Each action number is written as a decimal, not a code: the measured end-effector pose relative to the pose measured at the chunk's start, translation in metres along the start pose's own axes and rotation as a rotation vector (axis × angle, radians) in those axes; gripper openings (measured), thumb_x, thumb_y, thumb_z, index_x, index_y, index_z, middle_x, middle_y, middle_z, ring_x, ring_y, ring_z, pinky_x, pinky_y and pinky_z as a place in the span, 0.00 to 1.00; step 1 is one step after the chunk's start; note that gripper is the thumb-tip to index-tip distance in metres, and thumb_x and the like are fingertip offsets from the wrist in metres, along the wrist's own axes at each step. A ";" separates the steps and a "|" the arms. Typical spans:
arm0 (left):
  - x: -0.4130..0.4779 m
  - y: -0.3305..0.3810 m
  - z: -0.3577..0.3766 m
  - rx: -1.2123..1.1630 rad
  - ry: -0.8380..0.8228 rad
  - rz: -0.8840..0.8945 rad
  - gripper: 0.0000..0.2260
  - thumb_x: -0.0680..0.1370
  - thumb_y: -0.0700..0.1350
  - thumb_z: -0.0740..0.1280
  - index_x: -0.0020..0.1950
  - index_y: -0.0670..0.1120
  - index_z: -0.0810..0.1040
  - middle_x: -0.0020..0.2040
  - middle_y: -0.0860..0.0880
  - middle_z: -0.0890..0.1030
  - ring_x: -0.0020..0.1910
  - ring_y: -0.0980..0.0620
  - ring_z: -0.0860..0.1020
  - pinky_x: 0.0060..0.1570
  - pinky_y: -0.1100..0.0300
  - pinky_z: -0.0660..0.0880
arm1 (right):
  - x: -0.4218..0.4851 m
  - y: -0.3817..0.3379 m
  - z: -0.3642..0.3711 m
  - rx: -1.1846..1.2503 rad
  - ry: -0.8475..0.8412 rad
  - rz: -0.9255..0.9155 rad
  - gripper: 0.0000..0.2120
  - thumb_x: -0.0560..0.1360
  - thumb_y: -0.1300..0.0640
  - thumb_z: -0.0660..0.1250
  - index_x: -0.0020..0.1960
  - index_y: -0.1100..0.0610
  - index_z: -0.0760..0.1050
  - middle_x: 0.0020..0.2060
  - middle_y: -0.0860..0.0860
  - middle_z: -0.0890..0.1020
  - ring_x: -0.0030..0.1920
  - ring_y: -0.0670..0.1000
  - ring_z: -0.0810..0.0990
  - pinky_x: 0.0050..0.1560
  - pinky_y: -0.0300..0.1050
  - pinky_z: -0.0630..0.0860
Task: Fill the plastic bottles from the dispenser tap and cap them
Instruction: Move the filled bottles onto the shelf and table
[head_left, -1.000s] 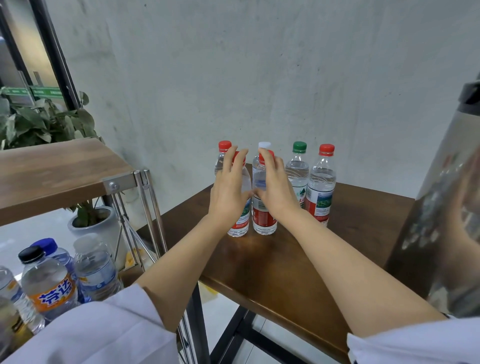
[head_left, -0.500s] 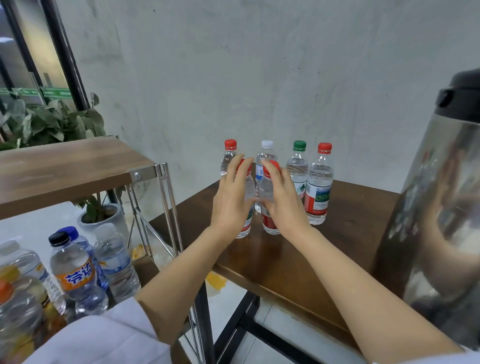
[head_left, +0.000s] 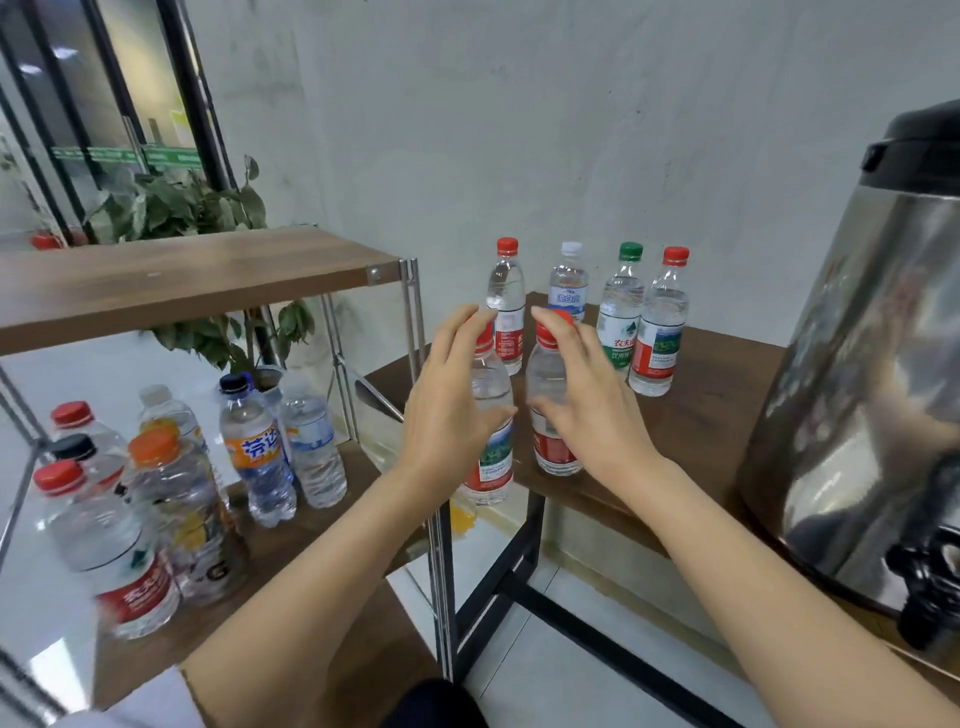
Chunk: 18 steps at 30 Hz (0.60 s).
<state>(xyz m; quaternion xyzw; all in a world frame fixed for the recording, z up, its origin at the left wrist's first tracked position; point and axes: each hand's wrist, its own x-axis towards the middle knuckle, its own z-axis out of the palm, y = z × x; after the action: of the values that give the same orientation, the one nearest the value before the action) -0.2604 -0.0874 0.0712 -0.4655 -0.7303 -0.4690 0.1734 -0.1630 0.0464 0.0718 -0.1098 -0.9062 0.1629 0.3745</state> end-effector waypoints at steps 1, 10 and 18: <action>-0.008 -0.001 -0.008 -0.001 0.001 -0.011 0.40 0.68 0.36 0.79 0.76 0.49 0.65 0.76 0.55 0.63 0.65 0.69 0.61 0.56 0.82 0.60 | -0.005 -0.008 0.000 0.007 -0.005 -0.009 0.42 0.73 0.61 0.74 0.78 0.44 0.54 0.73 0.50 0.64 0.70 0.53 0.70 0.60 0.54 0.78; -0.074 -0.036 -0.069 0.112 0.011 -0.053 0.40 0.66 0.36 0.80 0.75 0.48 0.67 0.75 0.52 0.65 0.68 0.66 0.62 0.59 0.83 0.59 | -0.042 -0.074 0.032 0.227 -0.150 0.024 0.41 0.73 0.63 0.73 0.76 0.41 0.55 0.72 0.45 0.64 0.69 0.48 0.69 0.60 0.46 0.73; -0.108 -0.085 -0.091 0.213 0.050 -0.211 0.41 0.67 0.39 0.80 0.76 0.51 0.65 0.76 0.56 0.63 0.69 0.63 0.64 0.61 0.65 0.67 | -0.041 -0.110 0.106 0.461 -0.284 0.068 0.41 0.73 0.65 0.73 0.76 0.43 0.58 0.68 0.47 0.68 0.66 0.50 0.73 0.62 0.58 0.77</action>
<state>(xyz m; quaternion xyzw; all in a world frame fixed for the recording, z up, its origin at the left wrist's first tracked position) -0.2941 -0.2309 -0.0027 -0.3533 -0.8162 -0.4160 0.1896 -0.2181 -0.0907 0.0163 -0.0280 -0.8845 0.3911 0.2529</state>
